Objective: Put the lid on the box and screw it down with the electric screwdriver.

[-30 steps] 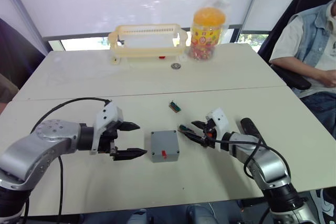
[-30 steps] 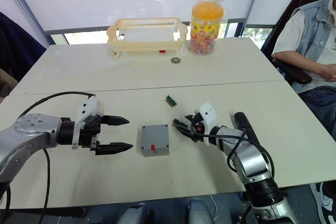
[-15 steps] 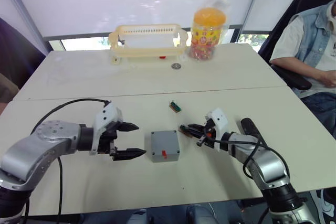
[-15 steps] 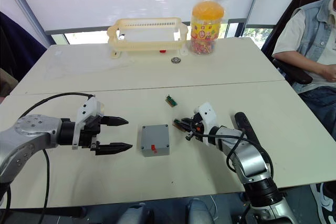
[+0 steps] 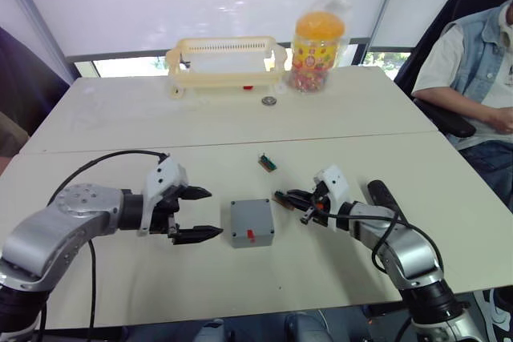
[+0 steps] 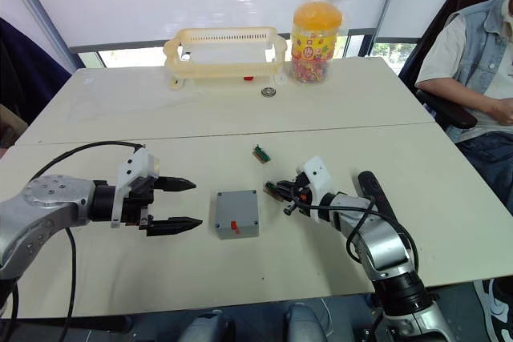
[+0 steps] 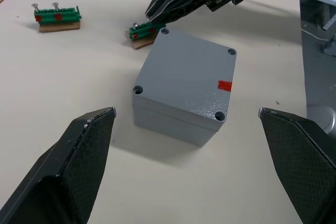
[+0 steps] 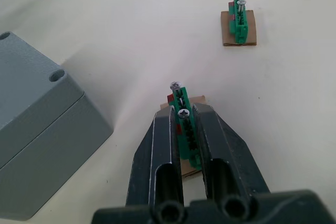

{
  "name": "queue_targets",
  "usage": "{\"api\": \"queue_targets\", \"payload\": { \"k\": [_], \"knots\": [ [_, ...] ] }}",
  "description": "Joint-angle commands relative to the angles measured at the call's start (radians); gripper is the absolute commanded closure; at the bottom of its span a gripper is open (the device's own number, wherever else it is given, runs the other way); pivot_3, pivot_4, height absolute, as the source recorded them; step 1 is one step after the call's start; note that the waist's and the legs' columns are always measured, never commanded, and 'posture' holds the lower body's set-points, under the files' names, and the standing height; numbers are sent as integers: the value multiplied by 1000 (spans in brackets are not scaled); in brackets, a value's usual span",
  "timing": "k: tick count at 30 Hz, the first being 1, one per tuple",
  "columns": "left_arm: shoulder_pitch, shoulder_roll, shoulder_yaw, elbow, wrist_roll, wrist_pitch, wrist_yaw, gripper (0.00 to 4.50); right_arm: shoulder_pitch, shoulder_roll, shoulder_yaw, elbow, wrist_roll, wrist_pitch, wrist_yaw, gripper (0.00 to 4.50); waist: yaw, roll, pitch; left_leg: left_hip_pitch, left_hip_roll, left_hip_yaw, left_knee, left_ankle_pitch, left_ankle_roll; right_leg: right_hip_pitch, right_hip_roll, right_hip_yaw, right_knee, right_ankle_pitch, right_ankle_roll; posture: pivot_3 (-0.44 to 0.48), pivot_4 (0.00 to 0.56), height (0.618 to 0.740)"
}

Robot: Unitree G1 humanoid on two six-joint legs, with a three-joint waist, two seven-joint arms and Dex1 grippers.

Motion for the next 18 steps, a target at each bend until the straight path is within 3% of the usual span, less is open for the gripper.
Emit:
{"api": "queue_targets", "payload": {
  "k": [1, 18],
  "knots": [
    [-4, -1, -1, -11, 2, -16, -2, 0, 0, 0, -5, -31, 2, -10, 6, 4252, 0, 0, 0, 0, 0, 0, 0, 0, 0, 0, 0, 0, 0, 0, 0, 0, 150, 740],
    [-9, 0, -3, -3, 4, -15, -5, 0, -30, 2, -69, -108, 41, 17, -19, 4252, 0, 0, 0, 0, 0, 0, 0, 0, 0, 0, 0, 0, 0, 0, 0, 0, 150, 740]
  ]
}}
